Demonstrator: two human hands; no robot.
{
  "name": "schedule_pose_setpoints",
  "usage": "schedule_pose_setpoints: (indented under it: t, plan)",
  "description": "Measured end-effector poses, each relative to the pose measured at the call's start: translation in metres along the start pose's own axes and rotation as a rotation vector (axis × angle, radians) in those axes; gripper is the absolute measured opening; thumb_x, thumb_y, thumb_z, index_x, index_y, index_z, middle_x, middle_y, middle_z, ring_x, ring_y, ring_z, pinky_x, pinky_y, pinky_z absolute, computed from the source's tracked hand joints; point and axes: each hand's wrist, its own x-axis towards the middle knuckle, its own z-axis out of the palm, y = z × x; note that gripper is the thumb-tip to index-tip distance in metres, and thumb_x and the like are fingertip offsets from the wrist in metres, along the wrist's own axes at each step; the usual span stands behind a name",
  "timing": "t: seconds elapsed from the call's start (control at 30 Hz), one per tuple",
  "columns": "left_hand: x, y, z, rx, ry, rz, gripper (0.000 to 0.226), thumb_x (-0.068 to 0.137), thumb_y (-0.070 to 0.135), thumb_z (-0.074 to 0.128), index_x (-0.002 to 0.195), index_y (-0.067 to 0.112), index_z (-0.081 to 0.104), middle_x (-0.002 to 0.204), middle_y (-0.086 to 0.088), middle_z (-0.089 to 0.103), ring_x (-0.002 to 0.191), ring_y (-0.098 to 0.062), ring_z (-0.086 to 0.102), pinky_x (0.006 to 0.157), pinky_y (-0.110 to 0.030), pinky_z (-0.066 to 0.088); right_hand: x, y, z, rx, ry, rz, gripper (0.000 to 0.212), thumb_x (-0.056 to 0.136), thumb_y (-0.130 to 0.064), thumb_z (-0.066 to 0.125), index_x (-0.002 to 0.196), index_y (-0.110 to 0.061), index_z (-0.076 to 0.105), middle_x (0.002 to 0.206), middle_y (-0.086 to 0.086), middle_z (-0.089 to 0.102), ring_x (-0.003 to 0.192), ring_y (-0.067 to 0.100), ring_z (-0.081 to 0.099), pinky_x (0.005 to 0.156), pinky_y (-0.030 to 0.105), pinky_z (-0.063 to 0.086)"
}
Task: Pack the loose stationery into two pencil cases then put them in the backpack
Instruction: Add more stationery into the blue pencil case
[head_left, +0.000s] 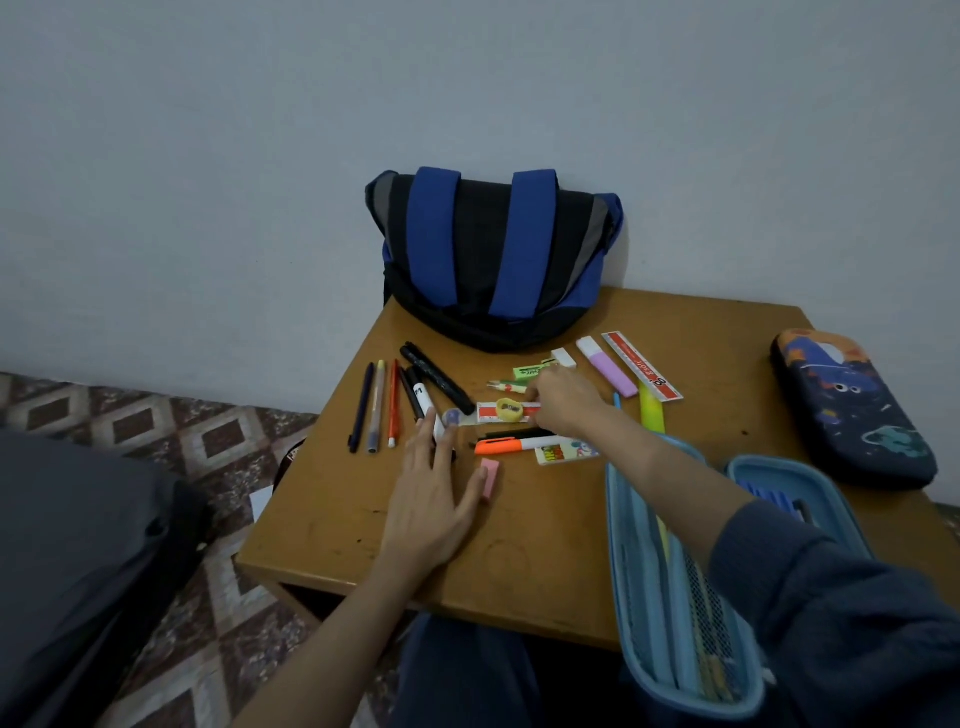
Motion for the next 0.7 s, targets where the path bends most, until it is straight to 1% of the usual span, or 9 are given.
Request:
schedule_pose_setpoints:
  t: [0.13,0.3,0.4,0.47,0.57,0.6,0.7]
  plan:
    - [-0.001,0.002,-0.002,-0.019,-0.016,-0.011,0.079,0.082,0.066,0.018,0.150,0.028,0.006,0.158,0.007,-0.006,0.145,-0.012,-0.001,0.116,-0.036,0.019,-0.001,0.000,-0.005,-0.022,-0.007,-0.009,0.024,0.084,-0.017,0.064,0.106,-0.009,0.065,0.113,0.010,0.061,0.102,0.026,0.057,0.080,0.035,0.049]
    - [-0.001,0.001,-0.002,-0.022,-0.015,-0.010,0.075,0.086,0.065,0.023,0.150,0.029,0.009,0.158,0.008,-0.006,0.145,-0.013,0.000,0.113,-0.034,0.020,-0.006,-0.001,-0.008,-0.017,0.042,-0.008,0.024,0.084,-0.019,0.065,0.105,-0.009,0.060,0.113,0.011,0.060,0.102,0.026,0.056,0.075,0.034,0.045]
    - [-0.001,0.001,-0.002,-0.017,-0.015,-0.007,0.070,0.090,0.061,0.029,0.150,0.029,0.010,0.158,0.008,-0.005,0.145,-0.013,0.000,0.113,-0.034,0.021,-0.007,0.002,-0.009,0.005,0.103,0.007,0.014,0.084,-0.012,0.061,0.098,-0.009,0.063,0.107,0.011,0.063,0.098,0.026,0.058,0.070,0.032,0.046]
    - [0.000,0.001,-0.002,-0.013,-0.019,-0.009,0.070,0.090,0.060,0.030,0.150,0.028,0.010,0.158,0.008,-0.006,0.145,-0.013,0.000,0.113,-0.034,0.020,-0.007,0.004,-0.009,0.033,0.134,0.018,0.014,0.083,-0.007,0.059,0.095,-0.009,0.065,0.104,0.010,0.064,0.094,0.025,0.059,0.066,0.030,0.043]
    - [0.000,0.001,-0.002,-0.009,-0.028,-0.014,0.072,0.090,0.061,0.029,0.150,0.028,0.008,0.158,0.007,-0.005,0.145,-0.013,0.000,0.114,-0.034,0.020,-0.009,0.006,-0.010,0.097,0.170,0.022,0.018,0.086,-0.008,0.059,0.102,-0.010,0.068,0.106,0.008,0.065,0.094,0.022,0.060,0.072,0.030,0.050]
    - [0.000,0.001,-0.002,-0.010,-0.027,-0.011,0.071,0.090,0.061,0.029,0.150,0.028,0.009,0.158,0.007,-0.004,0.145,-0.013,0.000,0.114,-0.035,0.021,-0.010,0.007,-0.012,0.129,0.191,0.025,0.020,0.087,-0.008,0.058,0.104,-0.010,0.068,0.107,0.009,0.065,0.094,0.022,0.060,0.074,0.030,0.050]
    - [0.000,0.001,-0.002,-0.015,-0.022,0.006,0.069,0.091,0.059,0.031,0.149,0.027,0.013,0.158,0.005,-0.002,0.145,-0.014,0.003,0.113,-0.034,0.023,-0.015,0.009,-0.022,0.263,0.303,0.024,0.022,0.089,-0.009,0.054,0.106,-0.008,0.068,0.105,0.011,0.066,0.093,0.024,0.060,0.071,0.031,0.047]
